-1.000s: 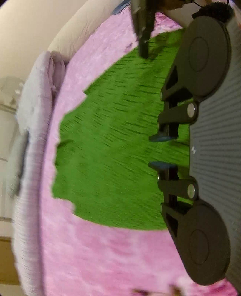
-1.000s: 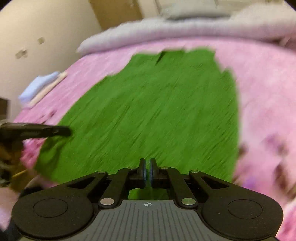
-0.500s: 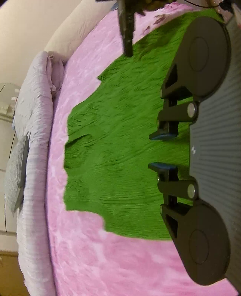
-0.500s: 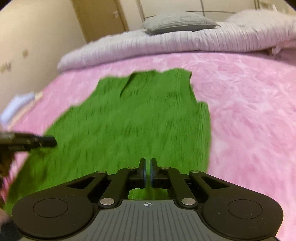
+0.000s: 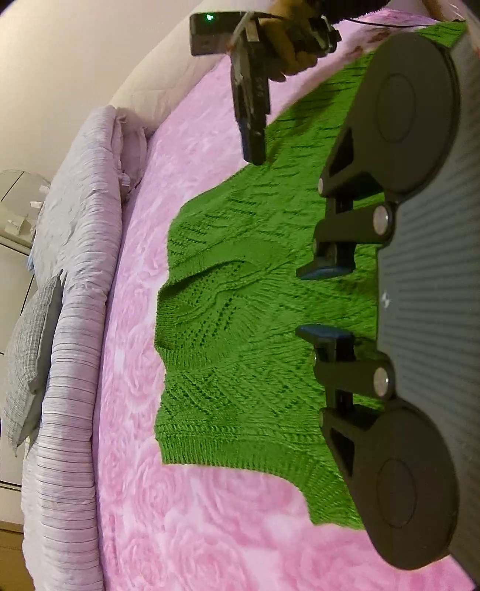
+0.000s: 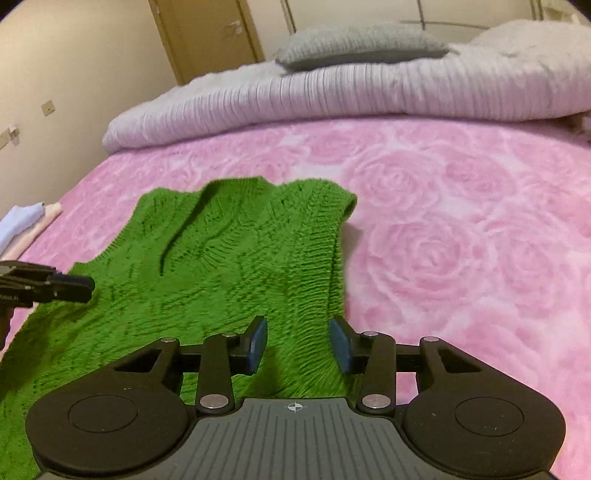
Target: Fold clothes
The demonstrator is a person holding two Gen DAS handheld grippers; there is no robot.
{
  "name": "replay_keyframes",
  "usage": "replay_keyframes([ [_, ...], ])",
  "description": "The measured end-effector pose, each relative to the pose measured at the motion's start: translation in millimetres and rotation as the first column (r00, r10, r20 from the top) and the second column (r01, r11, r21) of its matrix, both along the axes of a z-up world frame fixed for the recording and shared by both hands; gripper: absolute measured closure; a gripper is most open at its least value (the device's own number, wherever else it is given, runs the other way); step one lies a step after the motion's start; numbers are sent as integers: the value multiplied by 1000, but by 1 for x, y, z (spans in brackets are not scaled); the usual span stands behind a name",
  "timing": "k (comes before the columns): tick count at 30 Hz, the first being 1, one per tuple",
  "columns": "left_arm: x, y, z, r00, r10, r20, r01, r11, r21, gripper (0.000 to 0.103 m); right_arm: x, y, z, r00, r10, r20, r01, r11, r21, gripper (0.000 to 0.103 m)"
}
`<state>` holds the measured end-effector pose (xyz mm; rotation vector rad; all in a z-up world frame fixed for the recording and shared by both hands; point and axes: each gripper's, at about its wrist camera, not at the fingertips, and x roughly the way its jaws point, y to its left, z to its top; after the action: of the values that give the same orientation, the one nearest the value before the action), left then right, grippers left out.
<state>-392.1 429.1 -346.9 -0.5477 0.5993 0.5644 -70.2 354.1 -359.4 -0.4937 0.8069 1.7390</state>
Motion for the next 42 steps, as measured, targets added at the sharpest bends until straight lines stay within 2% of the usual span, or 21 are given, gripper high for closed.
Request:
replay_keyframes([
  [3, 3, 6, -3, 1000, 5, -1, -5, 1000, -9, 82, 7, 12, -9, 999, 22, -32, -23, 999, -36, 60],
  [4, 3, 7, -4, 1000, 6, -1, -6, 1000, -13, 82, 12, 16, -13, 998, 20, -60, -23, 999, -45, 65],
  [5, 4, 8, -6, 1000, 8, -2, -8, 1000, -16, 82, 16, 19, -16, 996, 18, -87, -23, 998, -53, 74],
  [6, 4, 9, -6, 1000, 9, -5, -9, 1000, -17, 82, 19, 19, -17, 994, 17, -108, -23, 998, -55, 90],
  [7, 3, 9, -7, 1000, 12, -7, -12, 1000, -17, 82, 20, 18, -16, 994, 12, -110, -18, 999, -48, 92],
  [9, 3, 10, -6, 1000, 17, -6, -17, 1000, -13, 82, 18, 15, -11, 998, 2, -63, -4, 1000, -30, 97],
  [11, 2, 12, -4, 1000, 27, -10, -27, 1000, -1, 82, 21, 15, -9, 999, -37, -29, 36, 999, -22, 97],
  [15, 5, 16, -13, 993, 48, -111, -42, 997, 60, 82, 24, 17, -11, 994, -107, 35, 107, 994, -25, 101],
  [18, -2, 15, -12, 993, 65, -97, -59, 996, 70, 84, 18, 19, -15, 987, -128, 97, 132, 991, -30, 101],
  [20, -4, 13, -6, 994, 67, -83, -59, 994, 96, 84, 5, 16, -4, 972, -142, 186, 145, 989, -3, 100],
  [21, -5, 13, -5, 995, 65, -79, -56, 992, 109, 84, -6, 13, 4, 955, -155, 253, 152, 988, 31, 100],
  [22, -4, 13, -5, 995, 60, -82, -51, 992, 114, 84, -16, 9, 12, 947, -150, 282, 137, 988, 68, 100],
  [24, -1, 18, -10, 994, 47, -98, -36, 994, 107, 84, -32, 2, 21, 971, -87, 222, 65, 992, 103, 100],
  [26, 6, 24, -19, 992, 35, -122, -22, 994, 107, 84, -51, 2, 17, 983, 4, 185, -20, 996, 86, 100],
  [27, 9, 27, -22, 992, 26, -121, -13, 994, 113, 84, -61, 6, 9, 975, 18, 221, -36, 996, 81, 100],
  [29, 16, 39, -24, 993, 17, -115, -2, 991, 131, 81, -64, 24, -8, 962, 14, 273, -27, 999, 44, 100],
  [33, 35, 78, -27, 992, 59, -109, -38, 982, 182, 81, -45, 65, -10, 980, -66, 187, 52, 995, 79, 100],
  [34, 39, 91, -29, 991, 77, -111, -55, 980, 191, 81, -44, 76, -8, 977, -72, 200, 55, 994, 92, 100],
  [39, 56, 145, -36, 989, 133, -59, -123, 981, 149, 87, -32, 126, -18, 968, -119, 220, 97, 989, 108, 100],
  [42, 61, 162, -39, 985, 167, -47, -159, 977, 139, 91, -22, 144, -26, 972, -146, 185, 126, 985, 116, 100],
])
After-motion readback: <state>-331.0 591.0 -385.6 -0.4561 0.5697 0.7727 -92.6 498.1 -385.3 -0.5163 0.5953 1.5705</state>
